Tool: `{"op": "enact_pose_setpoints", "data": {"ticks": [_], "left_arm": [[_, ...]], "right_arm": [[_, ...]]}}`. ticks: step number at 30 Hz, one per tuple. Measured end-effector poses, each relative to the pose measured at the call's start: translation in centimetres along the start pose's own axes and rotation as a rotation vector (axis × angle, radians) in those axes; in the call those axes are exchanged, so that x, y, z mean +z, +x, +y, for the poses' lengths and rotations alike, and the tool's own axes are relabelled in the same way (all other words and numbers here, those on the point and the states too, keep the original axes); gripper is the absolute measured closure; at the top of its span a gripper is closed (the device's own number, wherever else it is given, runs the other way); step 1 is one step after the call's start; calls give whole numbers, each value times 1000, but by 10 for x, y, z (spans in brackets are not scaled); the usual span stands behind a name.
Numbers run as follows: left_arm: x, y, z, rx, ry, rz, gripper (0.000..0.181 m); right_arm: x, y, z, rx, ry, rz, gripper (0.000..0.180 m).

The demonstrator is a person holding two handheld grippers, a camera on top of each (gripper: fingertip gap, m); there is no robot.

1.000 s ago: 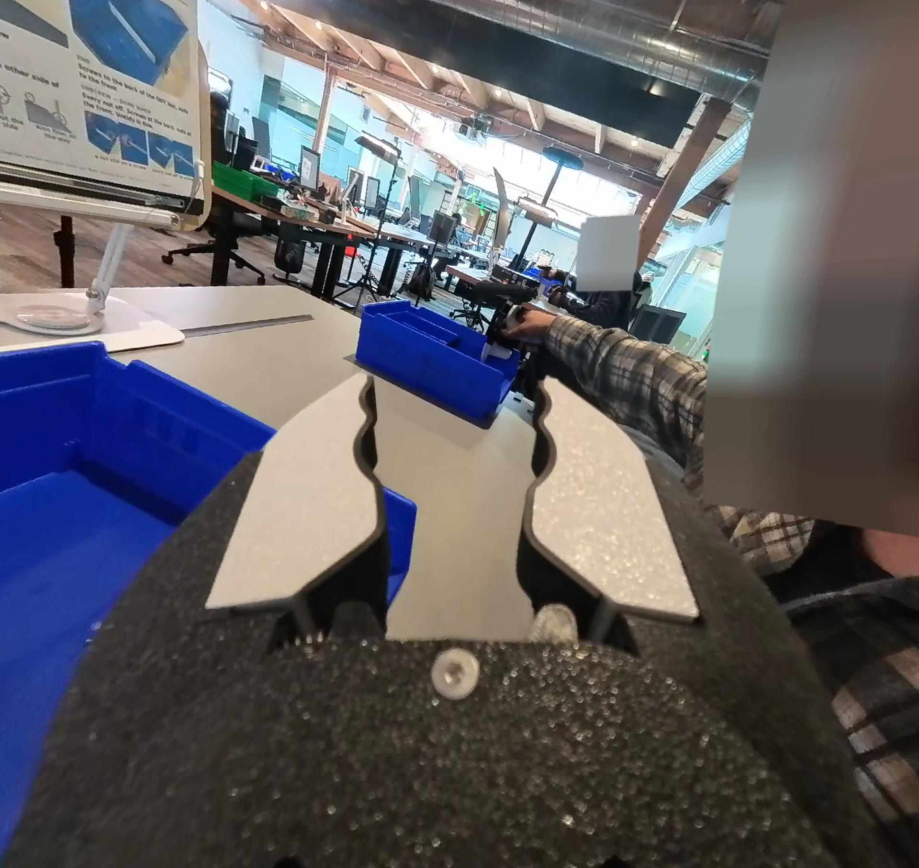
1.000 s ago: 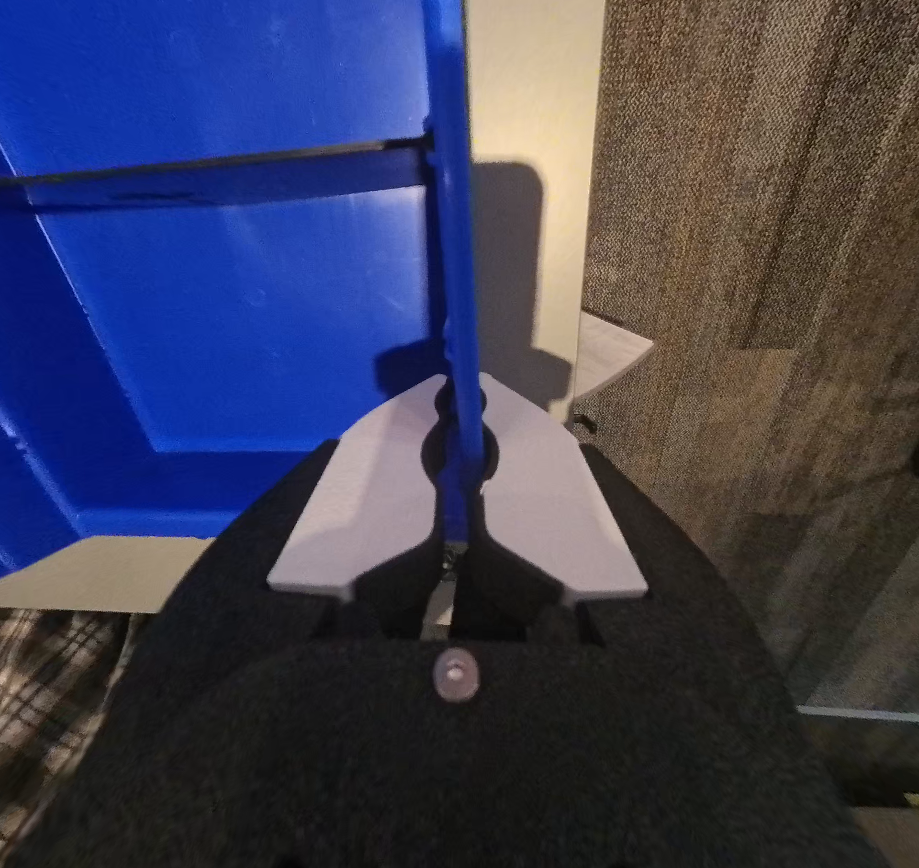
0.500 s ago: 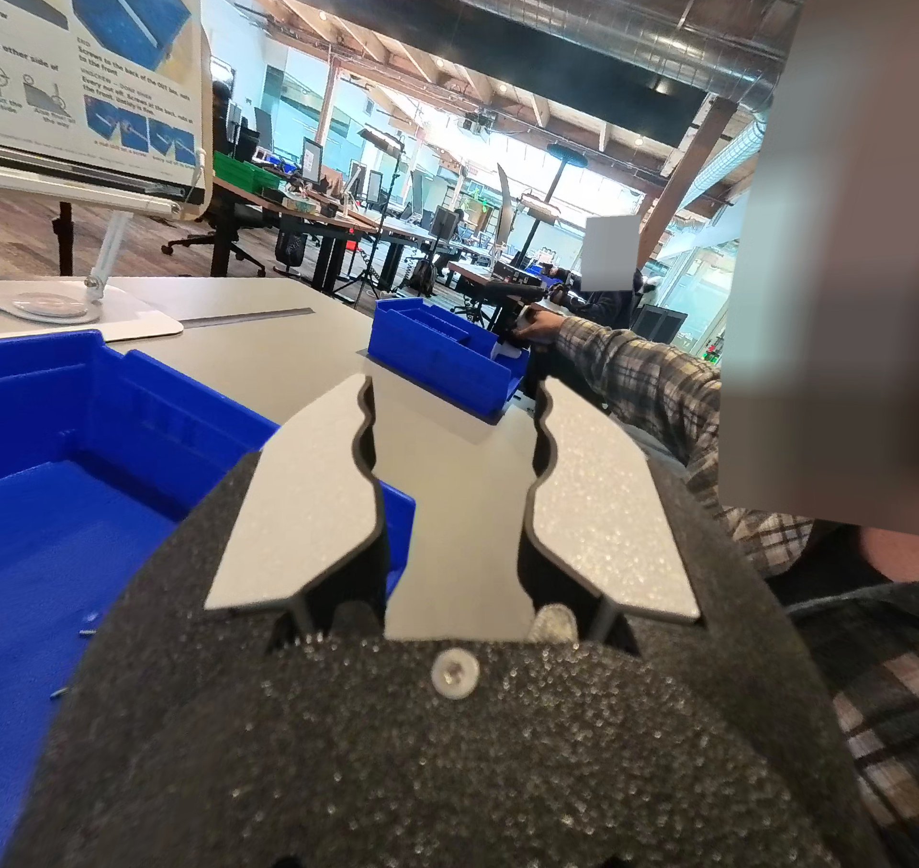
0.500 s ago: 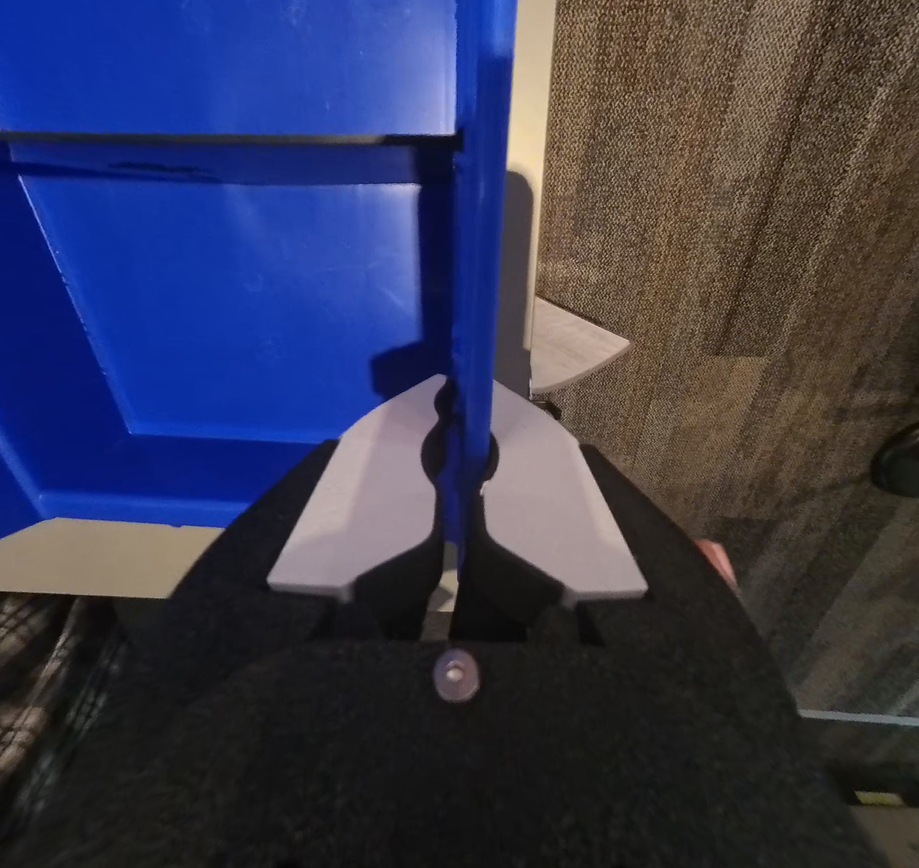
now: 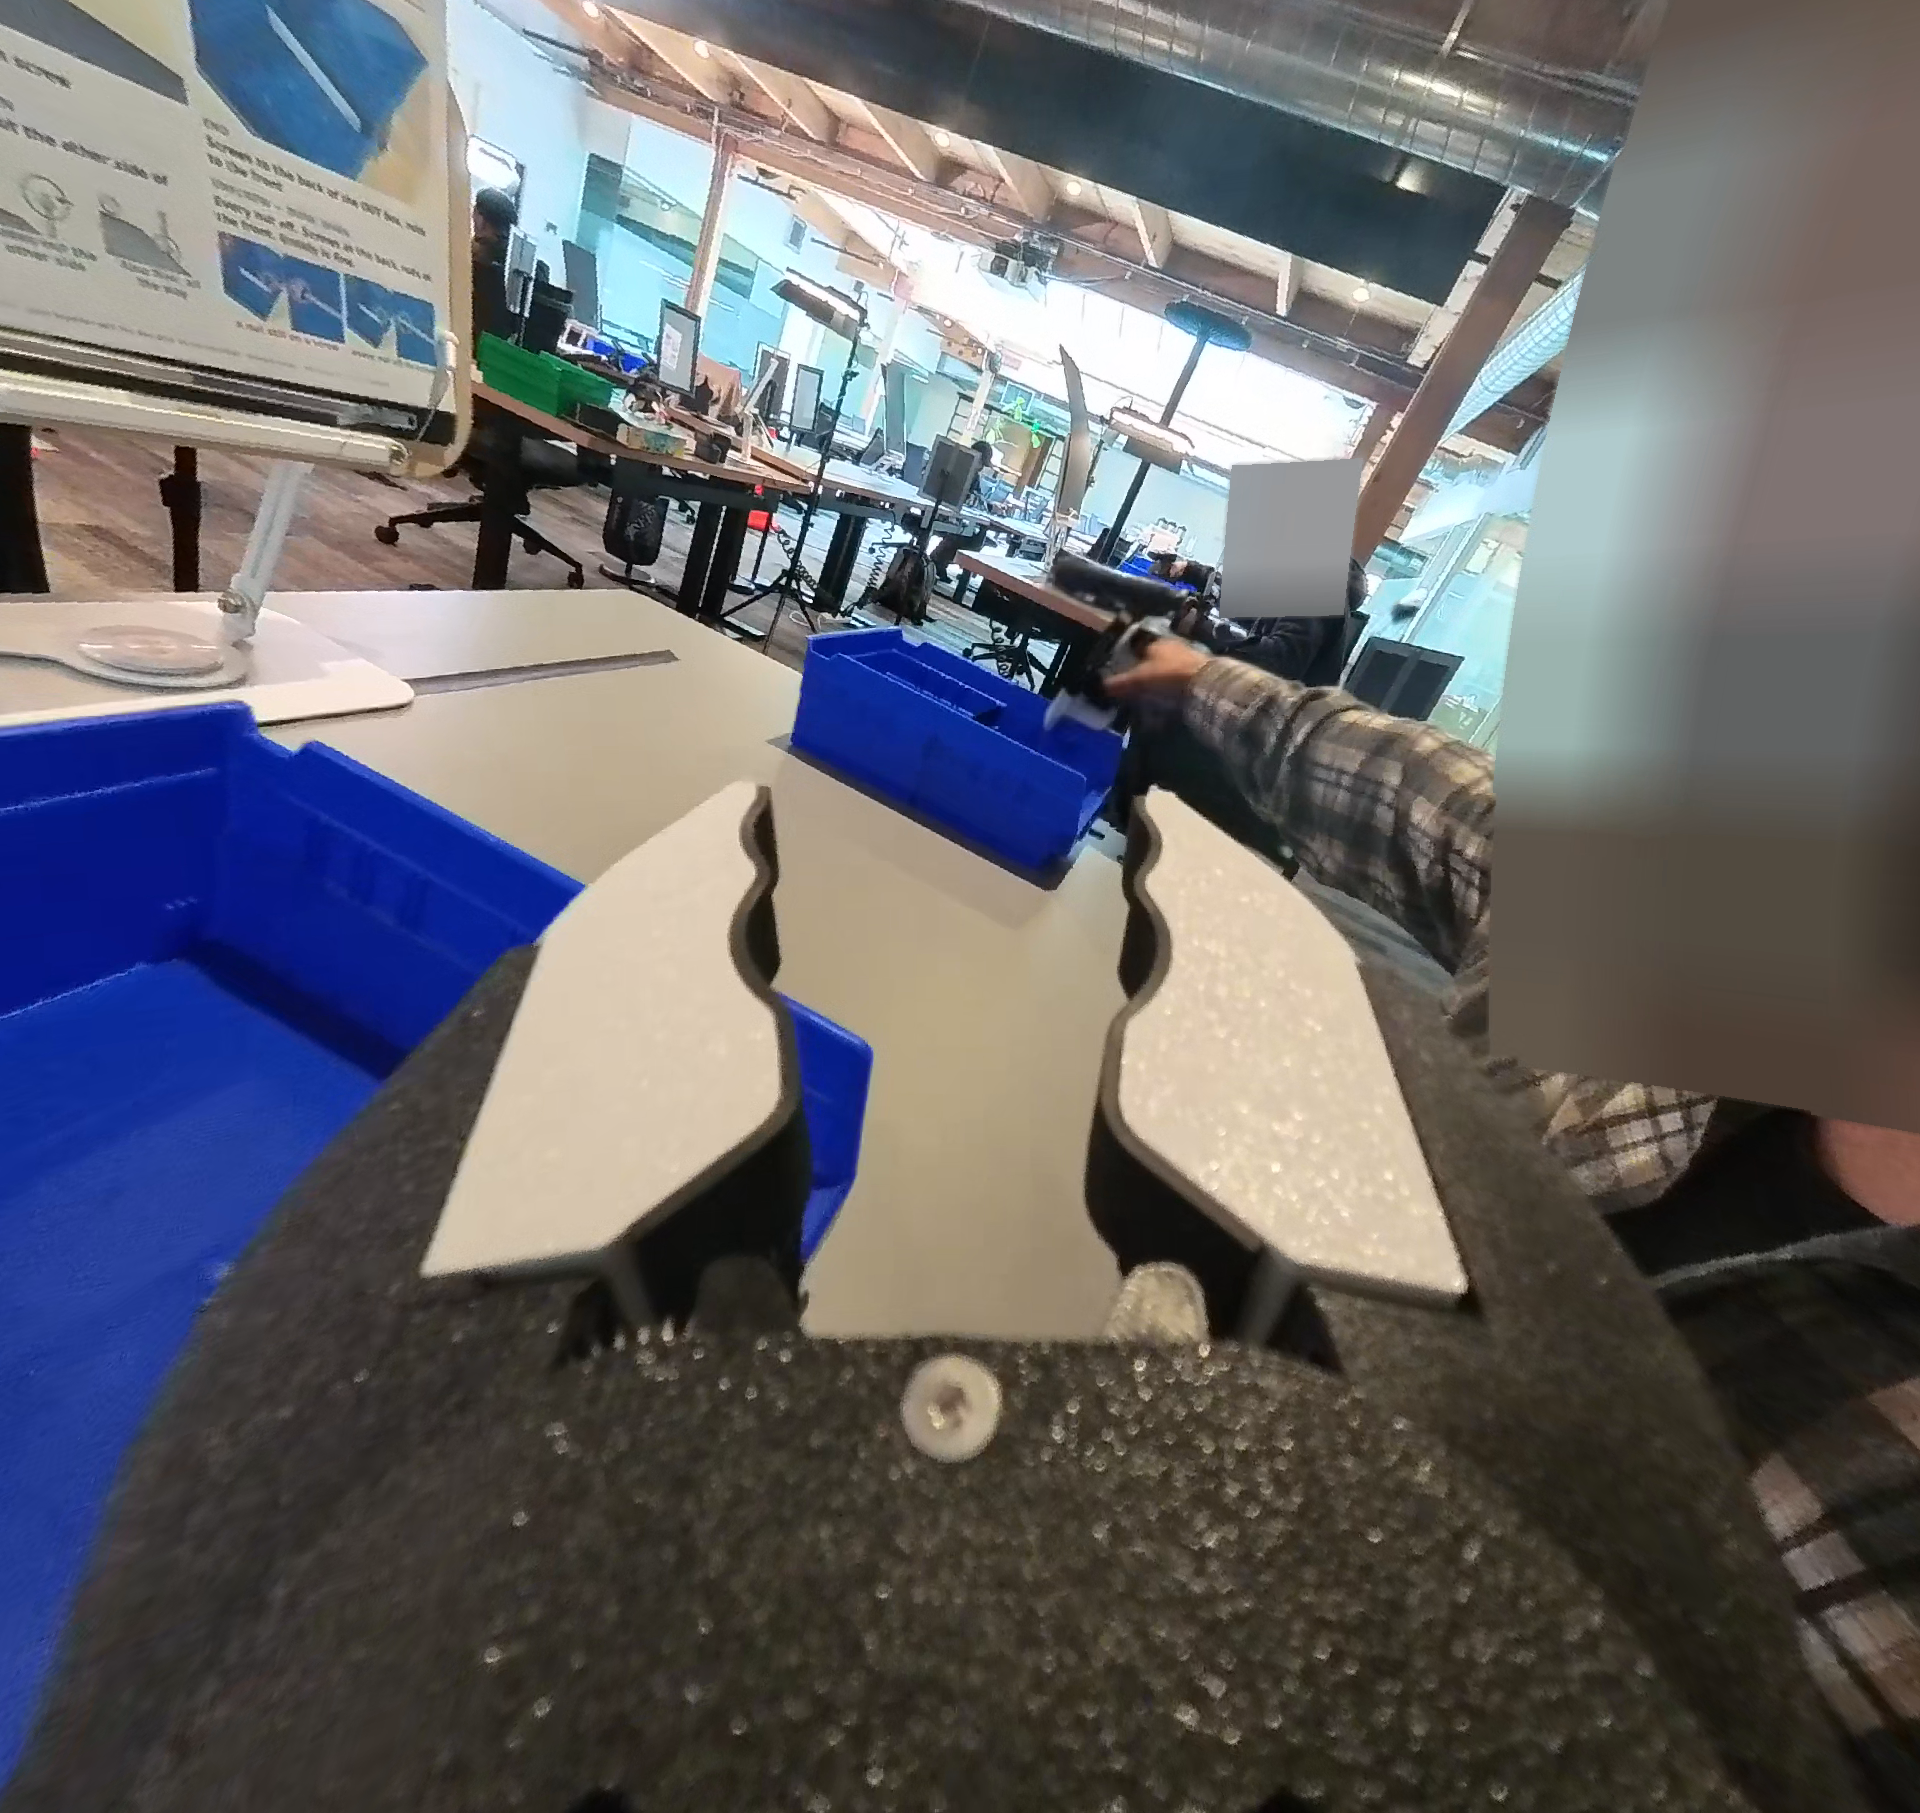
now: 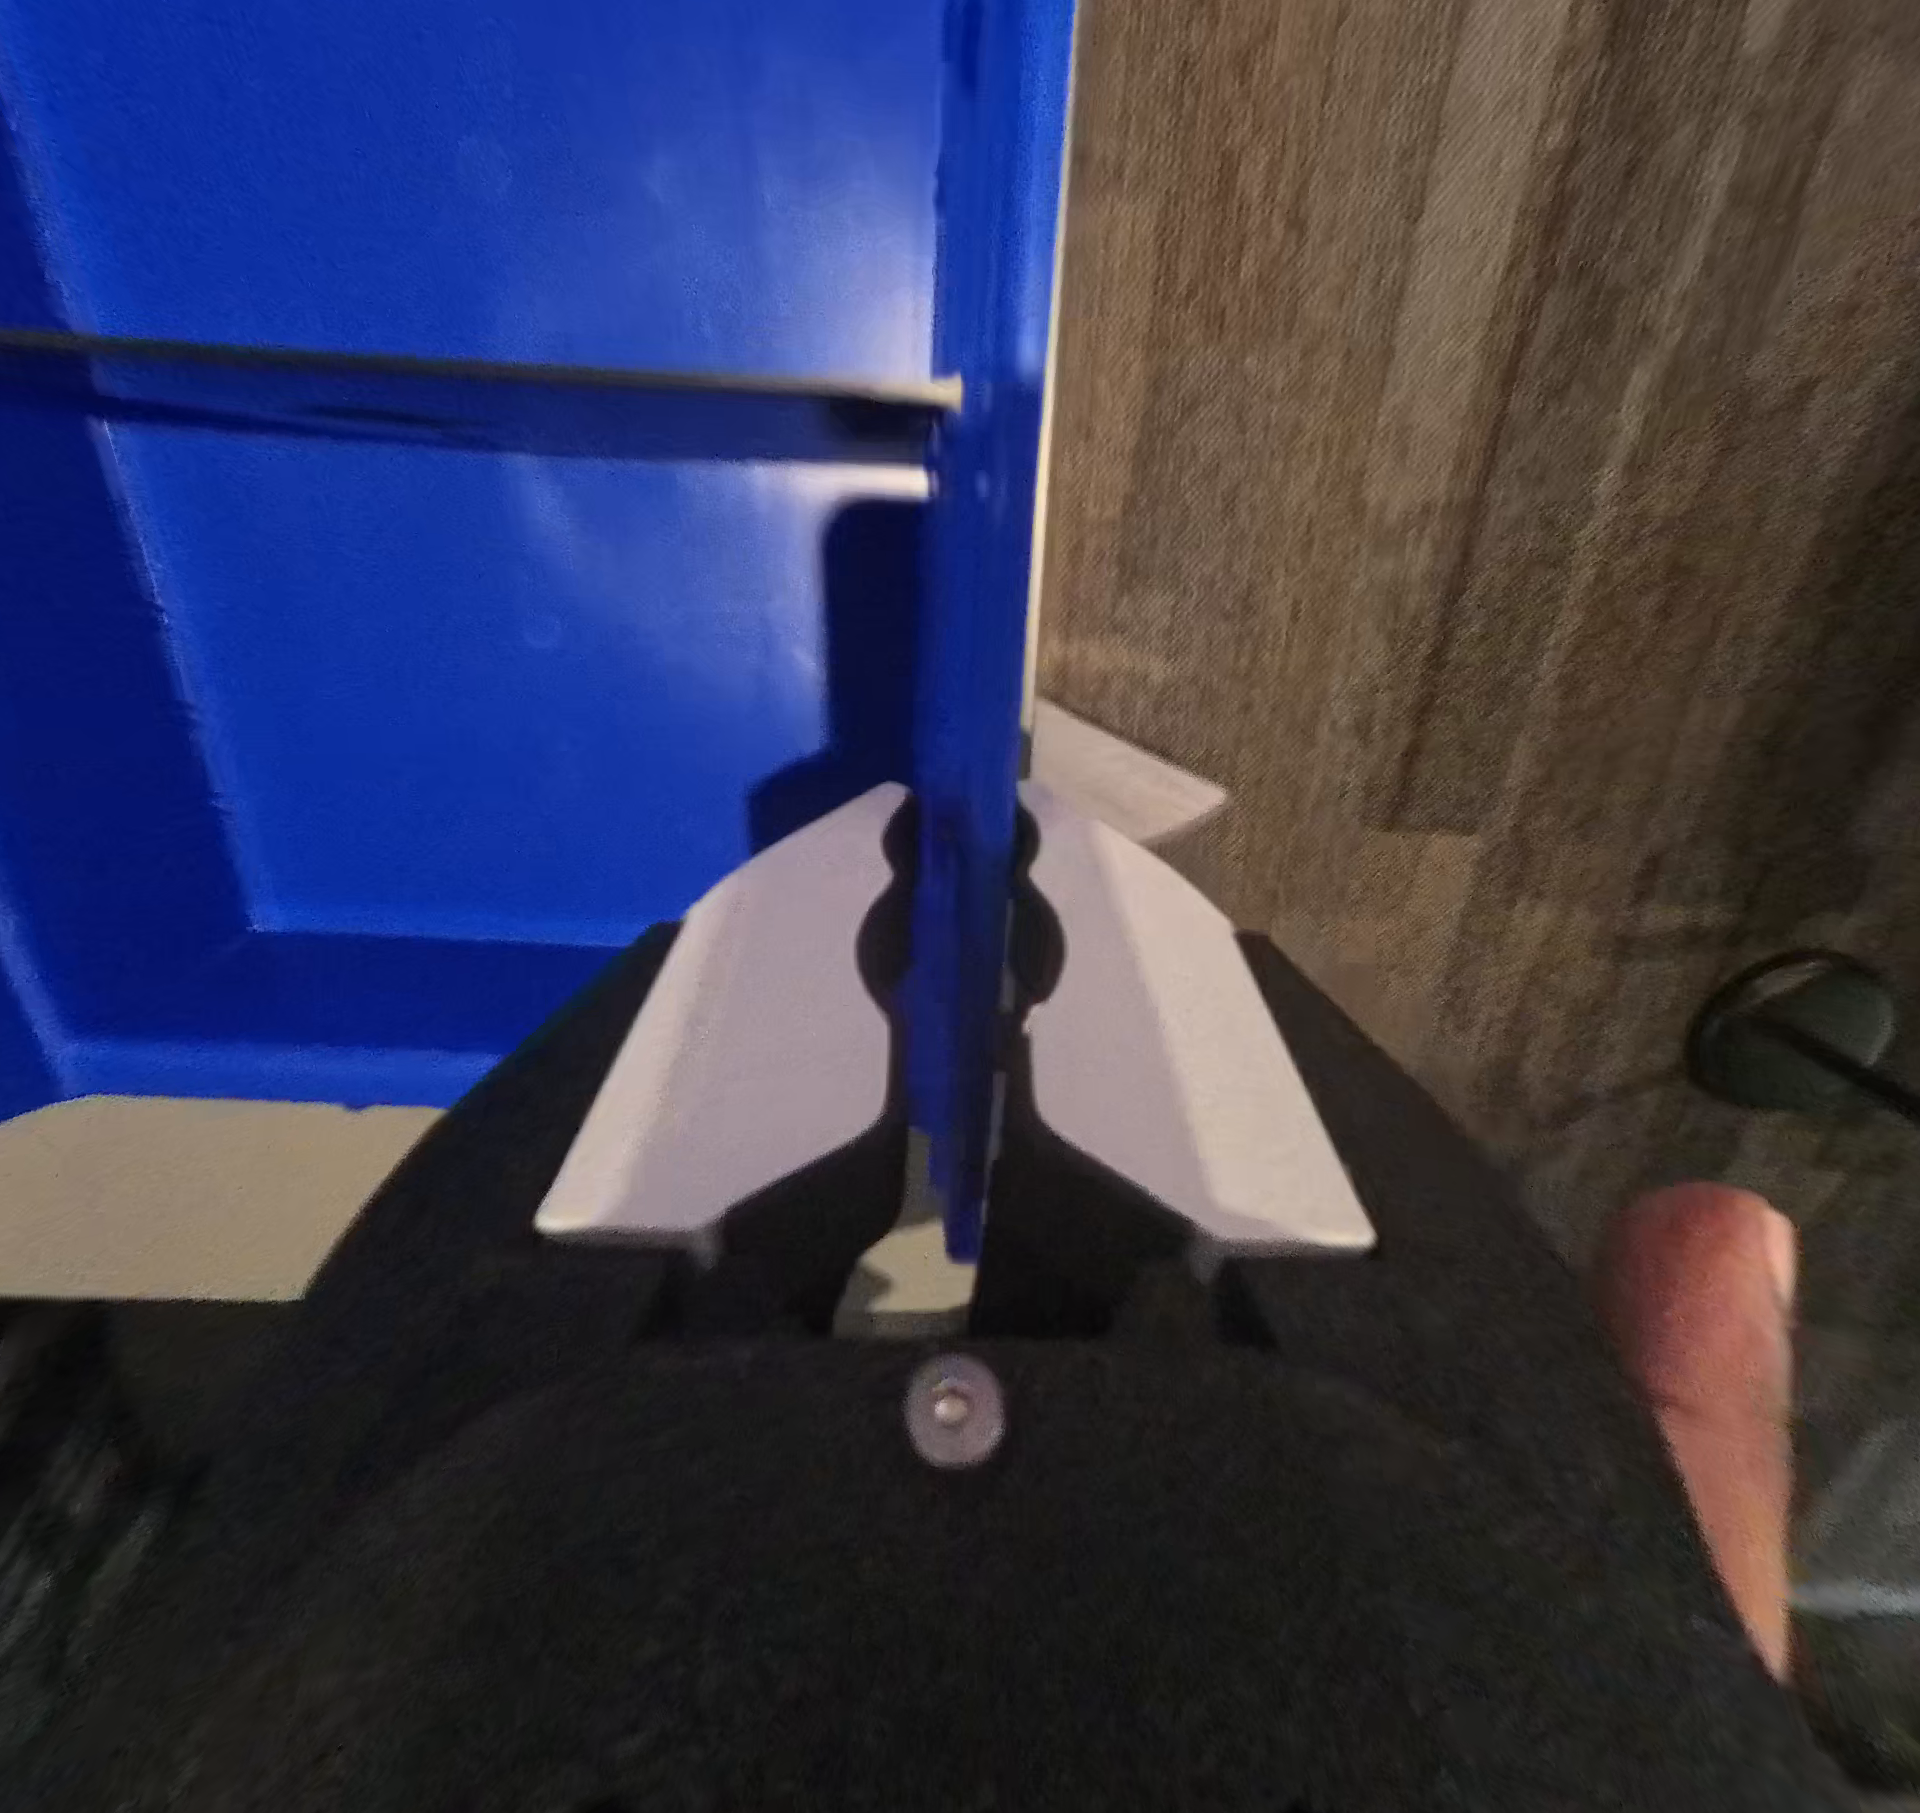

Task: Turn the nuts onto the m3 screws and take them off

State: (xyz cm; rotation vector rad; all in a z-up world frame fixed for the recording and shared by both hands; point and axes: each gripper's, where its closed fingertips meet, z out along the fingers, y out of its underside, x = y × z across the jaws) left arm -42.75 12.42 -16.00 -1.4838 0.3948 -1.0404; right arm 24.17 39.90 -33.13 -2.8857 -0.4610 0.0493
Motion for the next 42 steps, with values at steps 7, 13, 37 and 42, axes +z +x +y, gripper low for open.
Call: {"op": "enact_pose_setpoints", "data": {"ticks": [7, 13, 37, 42], "left_arm": [[-10, -9, -7, 39, -7, -64, 115], [-26, -42, -5, 38, -118, -236, 113], [-90, -178, 57, -482, -896, -1020, 136], [-98, -183, 63, -468, -954, -1076, 135]], "right_arm": [[-136, -78, -71, -146, 580, -35, 139], [-186, -250, -54, -339, 889, -145, 110], [-86, -432, -6, -252, 753, -581, 114], [-86, -436, -7, -258, 746, -610, 115]]}}
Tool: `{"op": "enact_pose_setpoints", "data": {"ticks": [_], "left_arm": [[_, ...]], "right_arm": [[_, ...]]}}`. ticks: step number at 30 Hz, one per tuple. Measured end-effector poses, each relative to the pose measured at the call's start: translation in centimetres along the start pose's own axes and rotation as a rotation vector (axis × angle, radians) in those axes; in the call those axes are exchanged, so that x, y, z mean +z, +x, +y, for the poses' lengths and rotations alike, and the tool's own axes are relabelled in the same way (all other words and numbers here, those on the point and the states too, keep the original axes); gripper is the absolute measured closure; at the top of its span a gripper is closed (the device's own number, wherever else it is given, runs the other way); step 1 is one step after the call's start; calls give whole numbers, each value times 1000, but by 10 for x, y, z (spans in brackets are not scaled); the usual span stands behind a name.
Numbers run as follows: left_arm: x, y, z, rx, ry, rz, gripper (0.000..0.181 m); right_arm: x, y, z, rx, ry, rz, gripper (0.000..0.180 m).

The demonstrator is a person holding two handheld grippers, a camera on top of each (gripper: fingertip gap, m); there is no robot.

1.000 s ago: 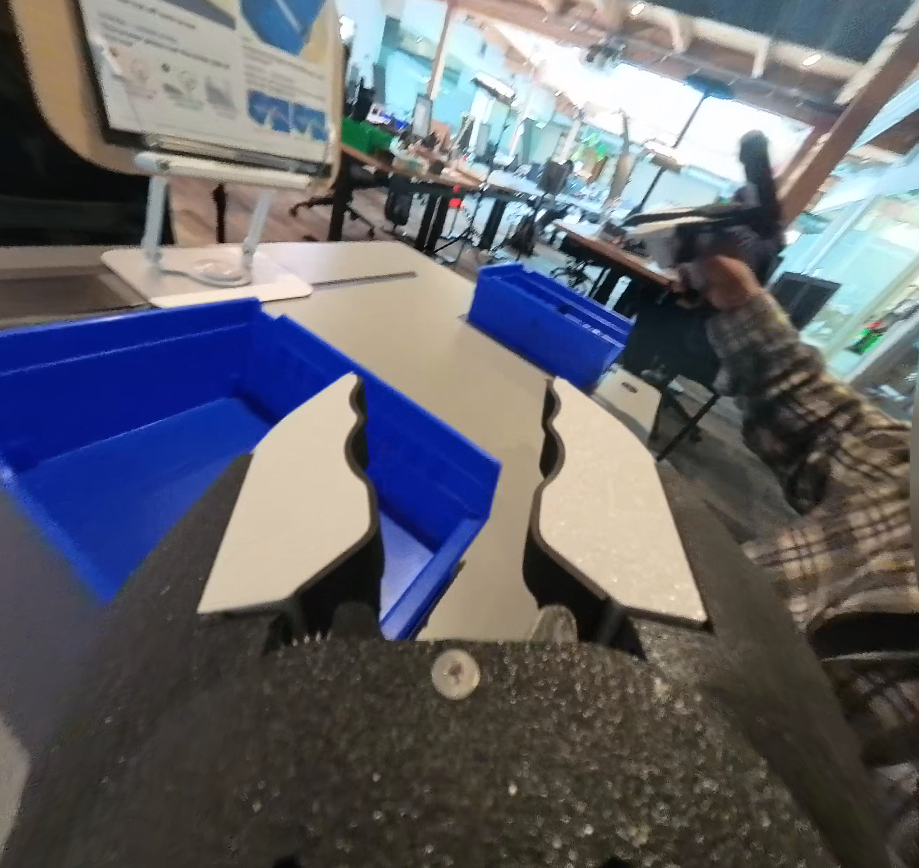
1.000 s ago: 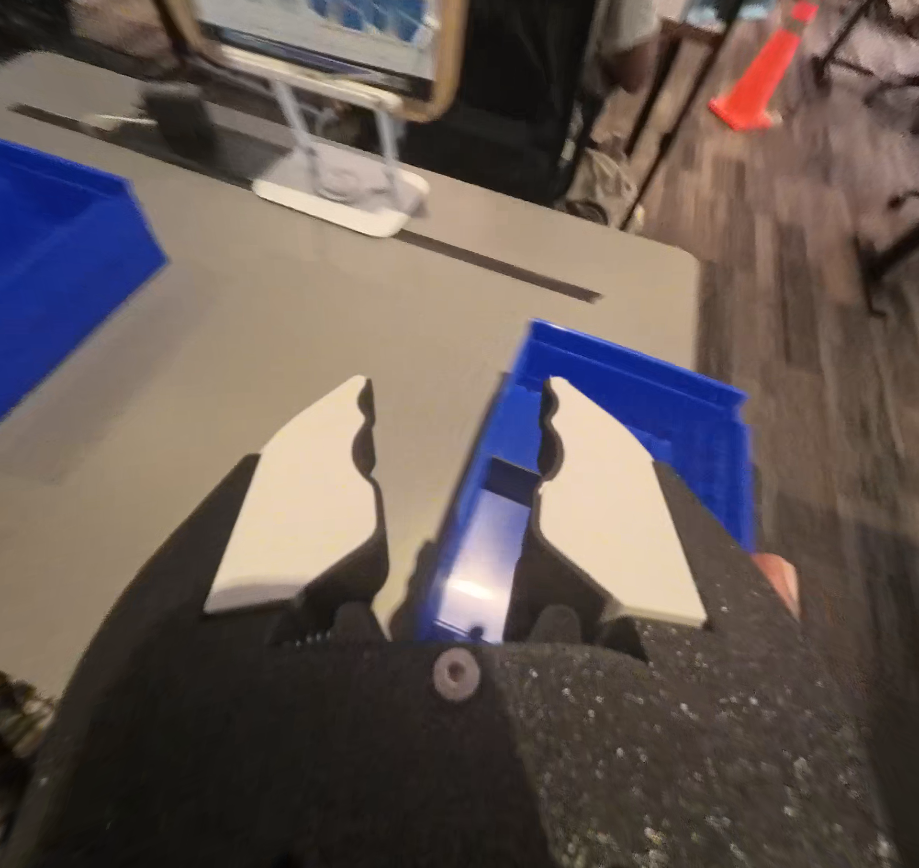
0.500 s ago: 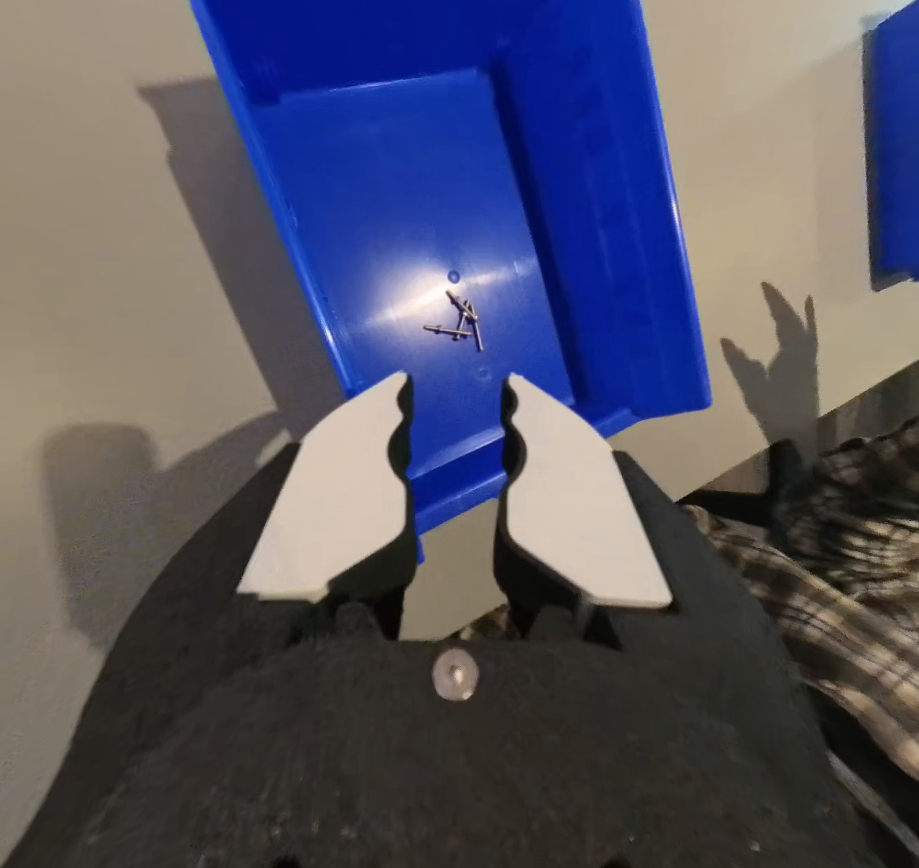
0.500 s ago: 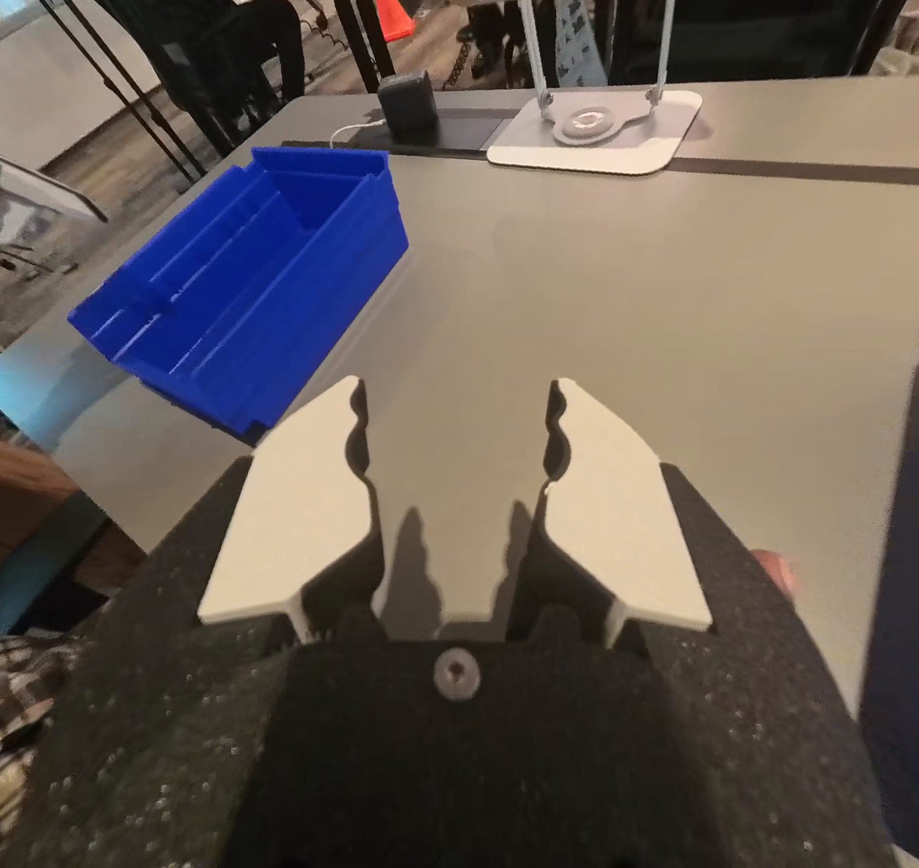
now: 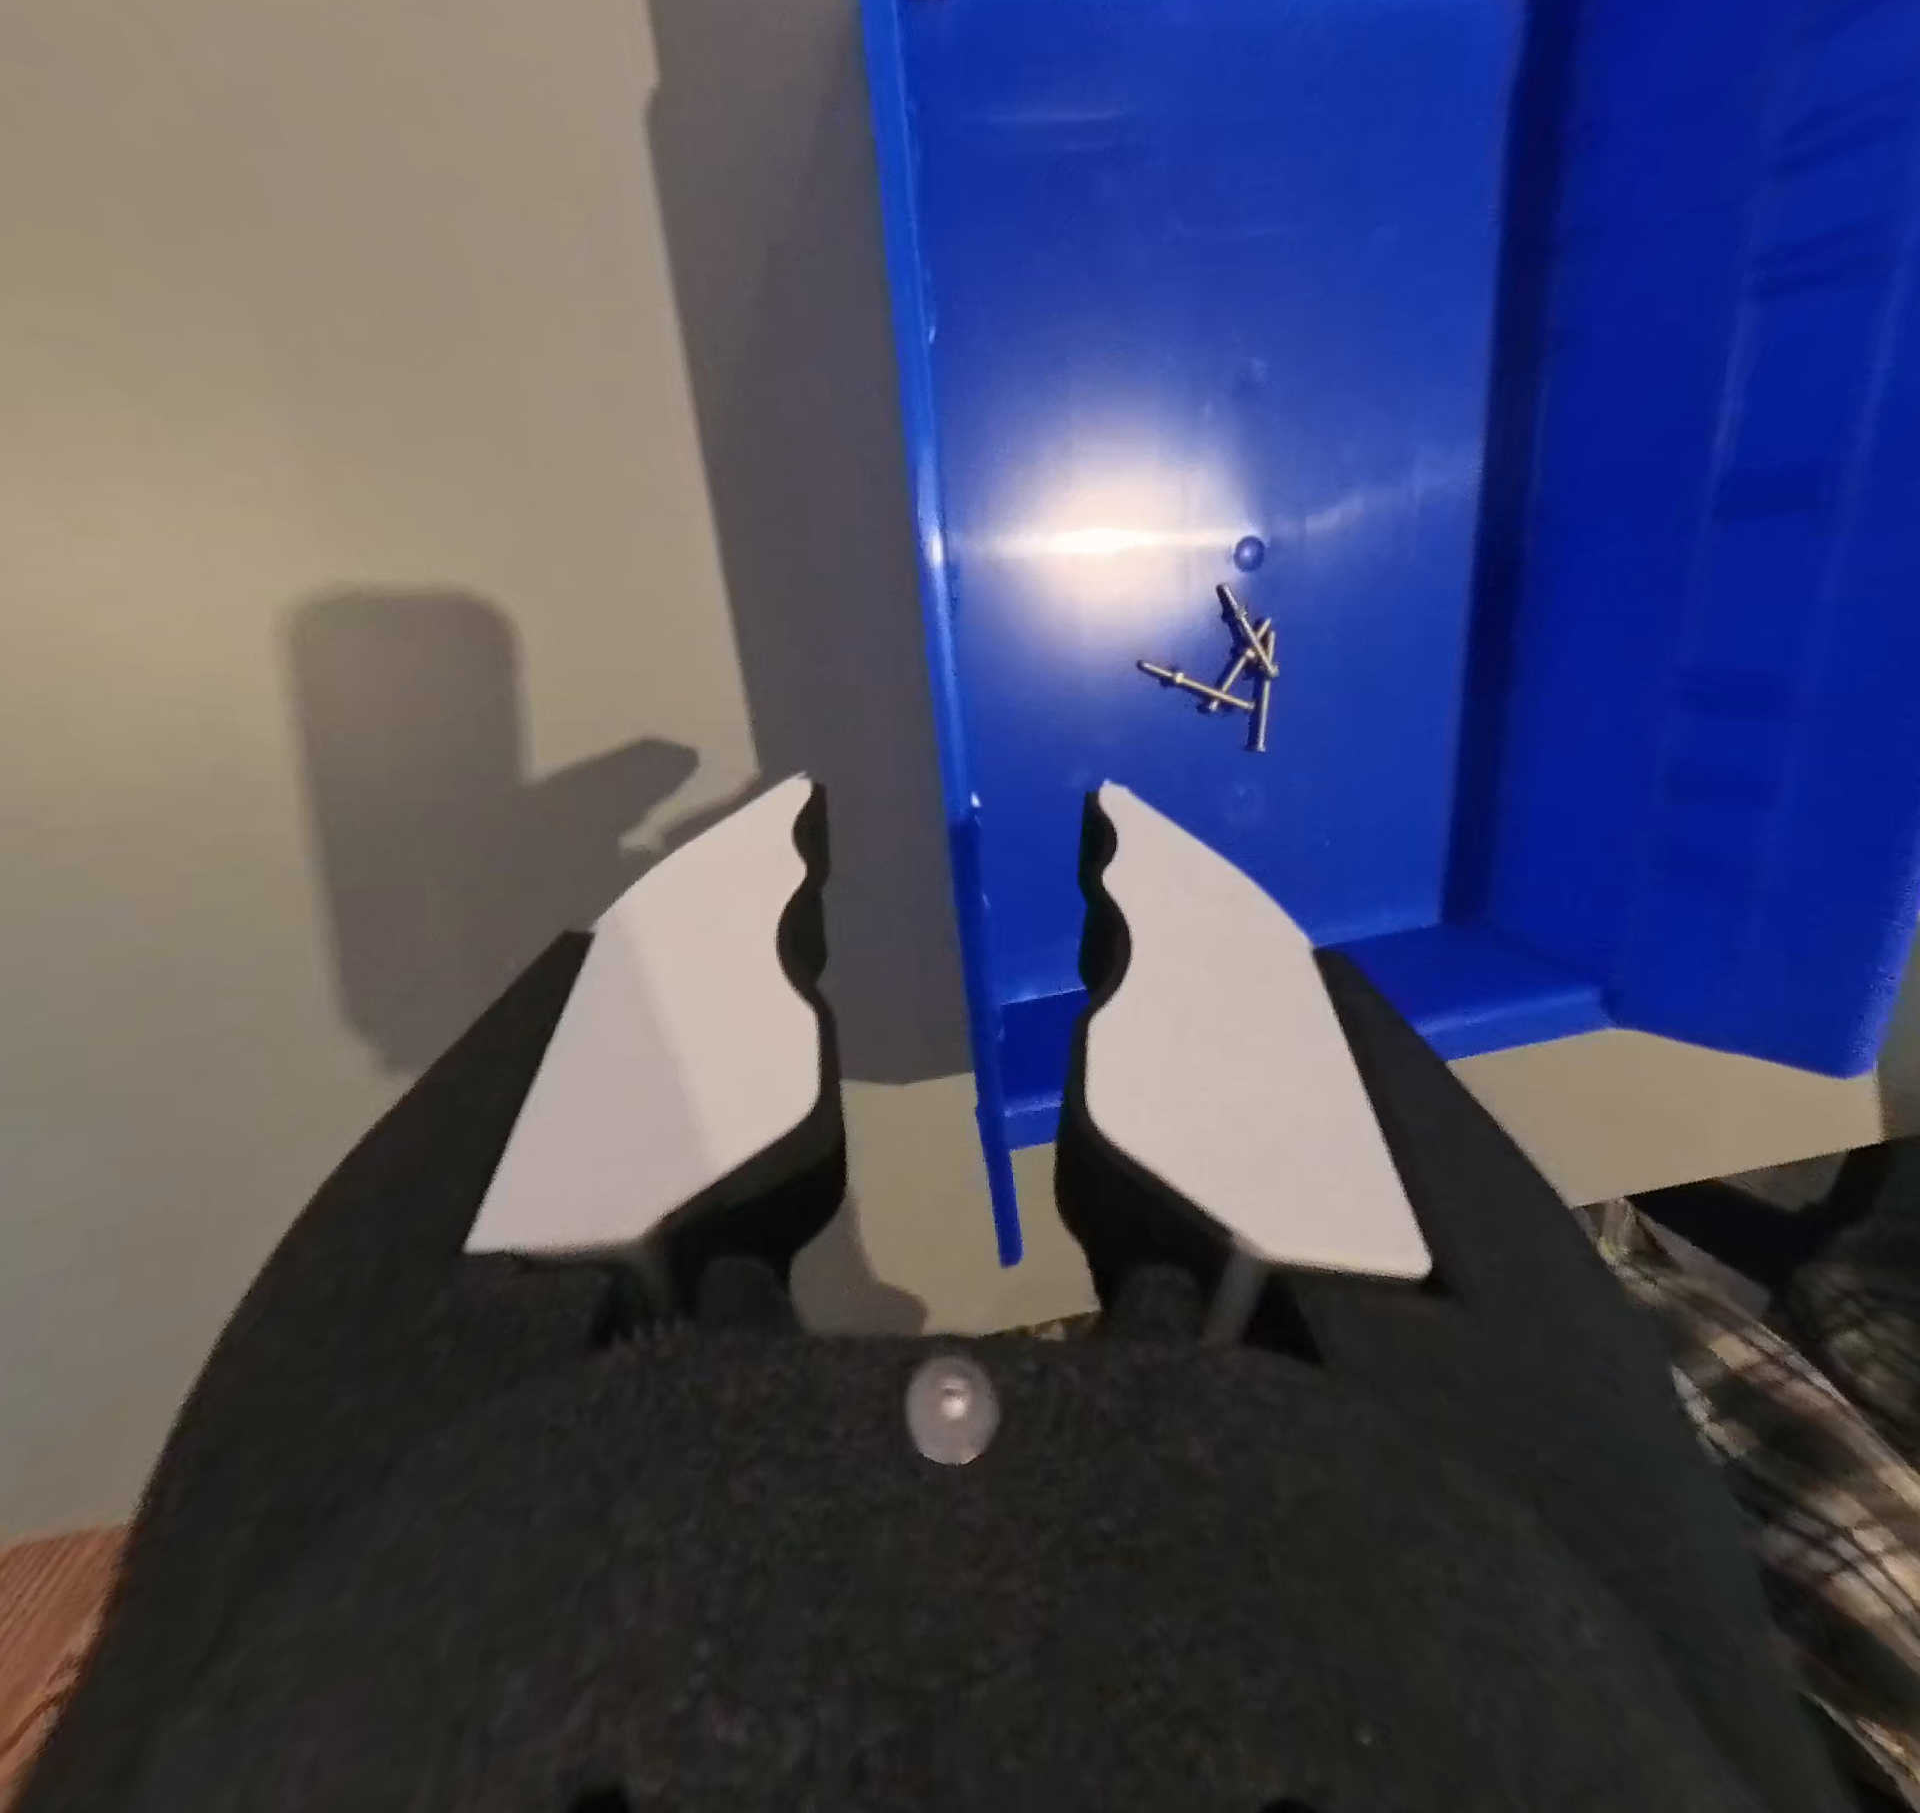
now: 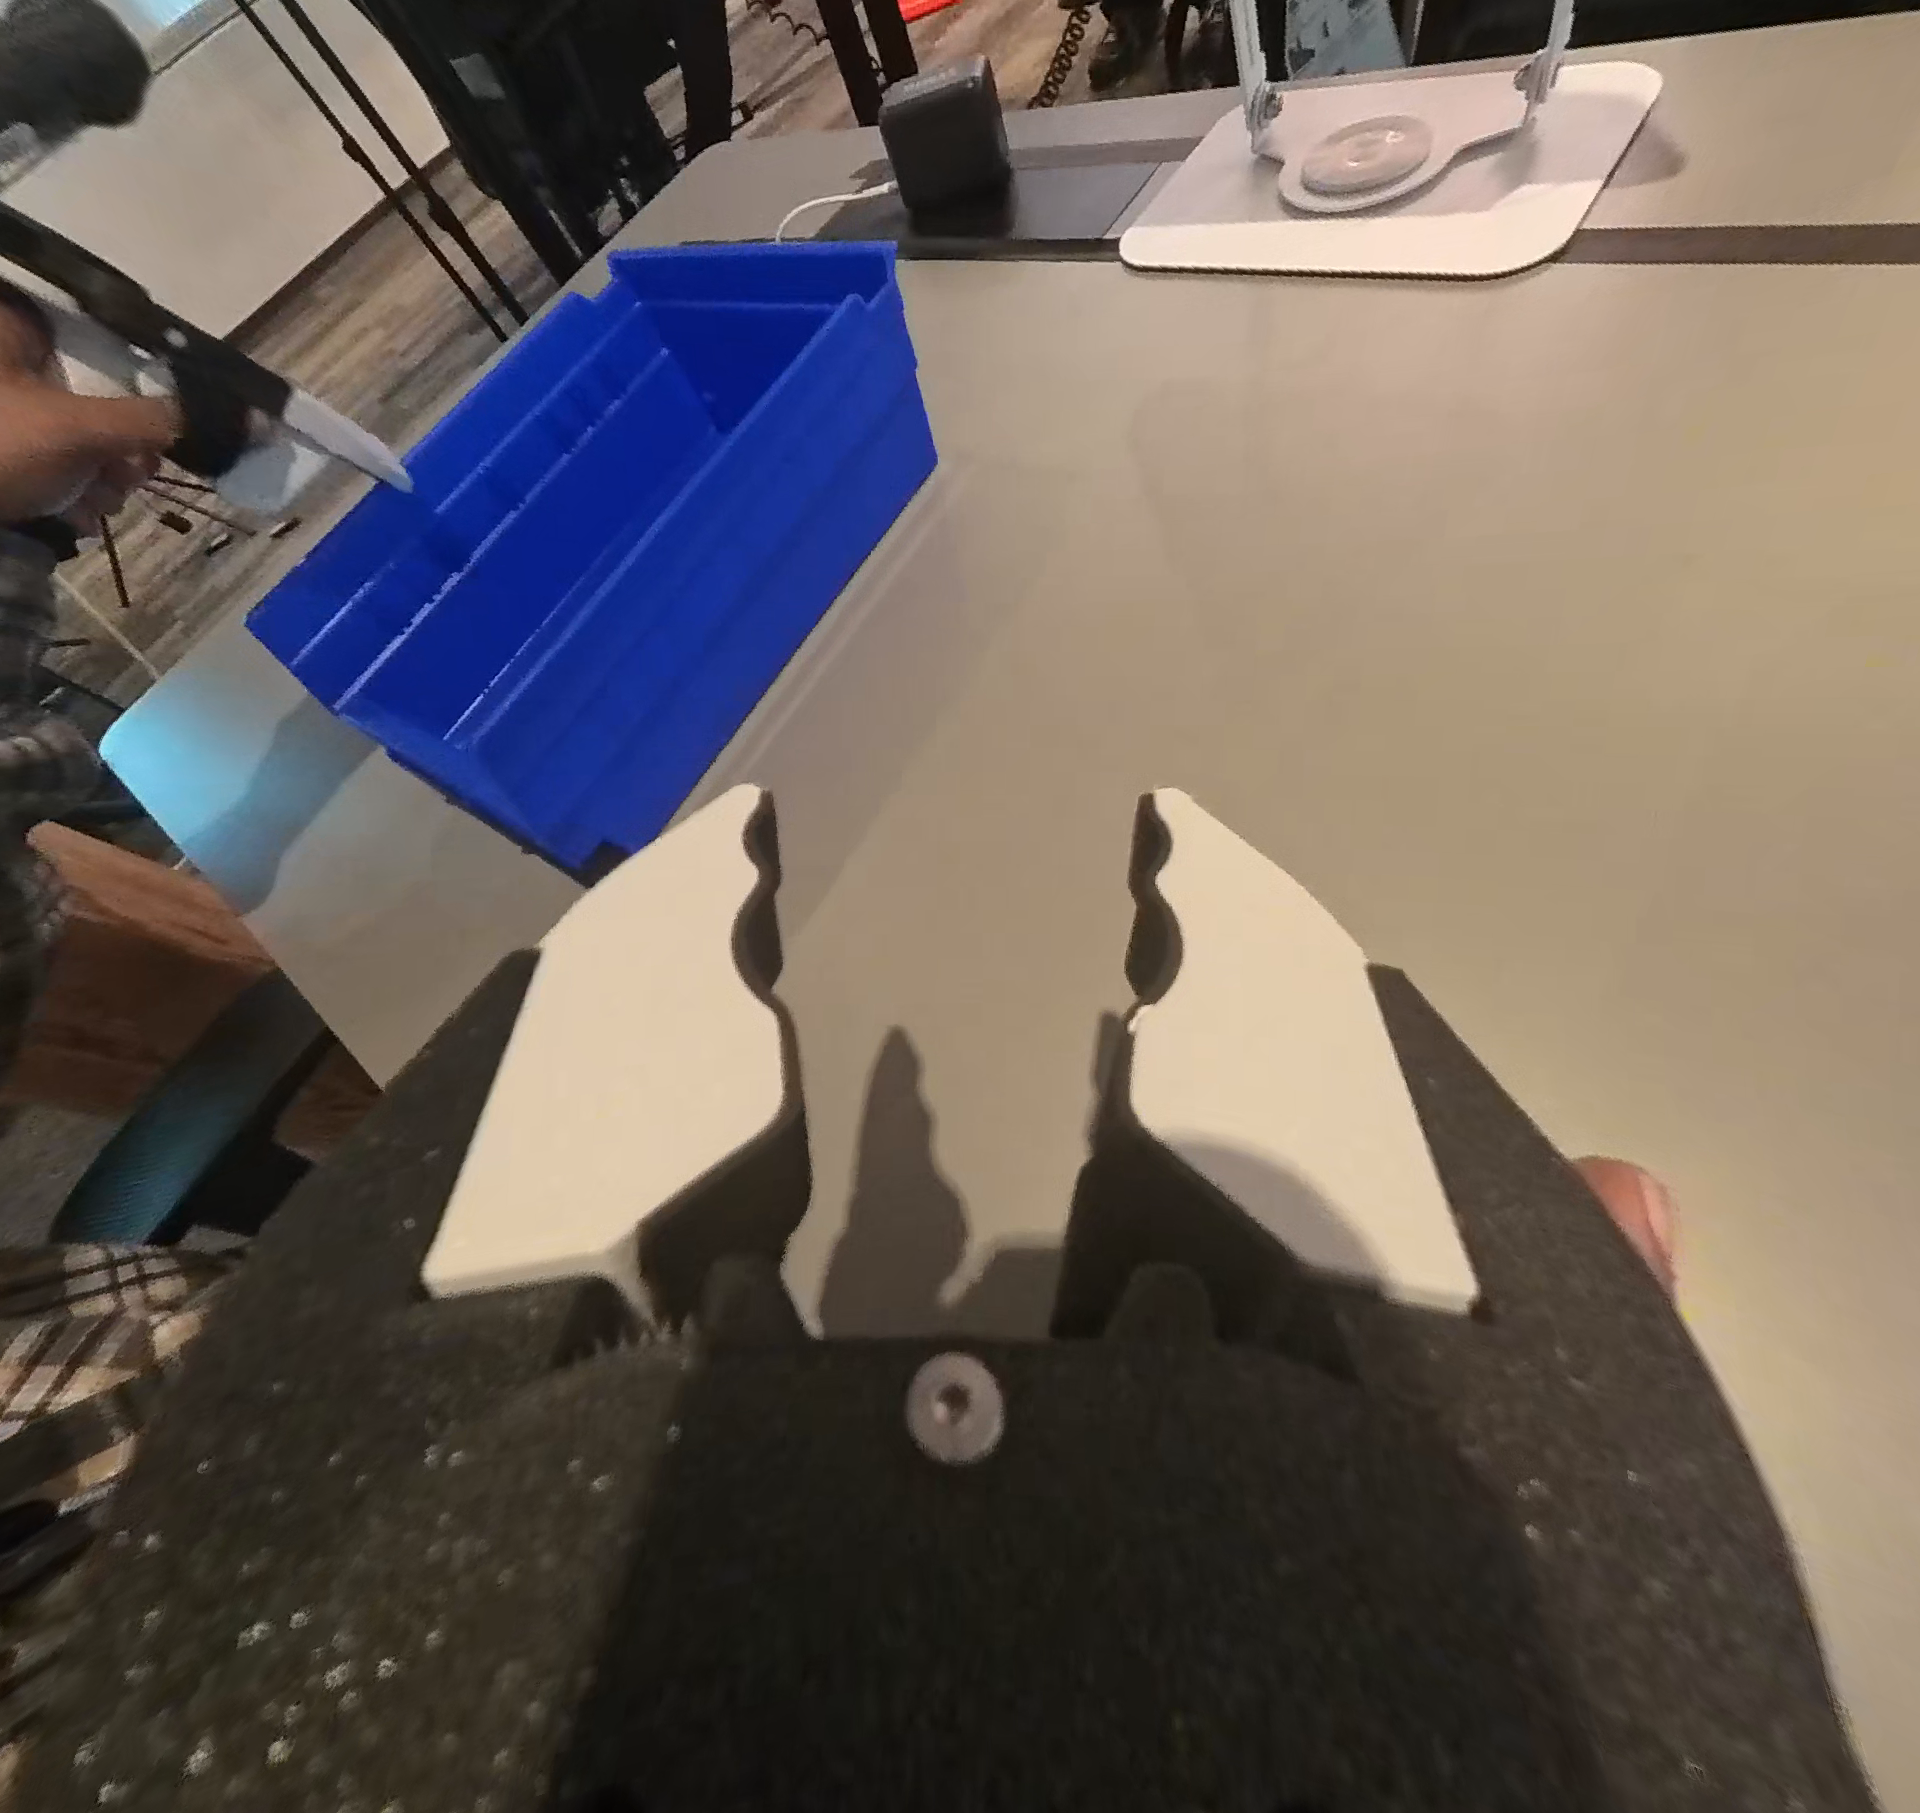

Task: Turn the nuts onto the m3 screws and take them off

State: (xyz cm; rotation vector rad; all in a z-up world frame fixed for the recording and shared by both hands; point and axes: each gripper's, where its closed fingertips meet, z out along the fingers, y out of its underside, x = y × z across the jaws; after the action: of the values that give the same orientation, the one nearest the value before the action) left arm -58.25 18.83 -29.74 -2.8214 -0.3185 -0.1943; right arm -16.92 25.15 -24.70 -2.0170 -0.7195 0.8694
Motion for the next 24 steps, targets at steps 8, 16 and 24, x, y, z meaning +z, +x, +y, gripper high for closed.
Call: {"op": "enact_pose_setpoints", "data": {"ticks": [8, 16, 24], "left_arm": [[34, 5, 16, 22, -152, 39, 172], [34, -18, 16, 28, -143, -34, 176], [16, -84, 35, -89, -112, -50, 176]], "right_arm": [[3, -2, 4, 5, -16, -15, 118], [4, 0, 7, 18, -24, -22, 124], [3, 4, 9, 31, -23, -32, 128]]}}
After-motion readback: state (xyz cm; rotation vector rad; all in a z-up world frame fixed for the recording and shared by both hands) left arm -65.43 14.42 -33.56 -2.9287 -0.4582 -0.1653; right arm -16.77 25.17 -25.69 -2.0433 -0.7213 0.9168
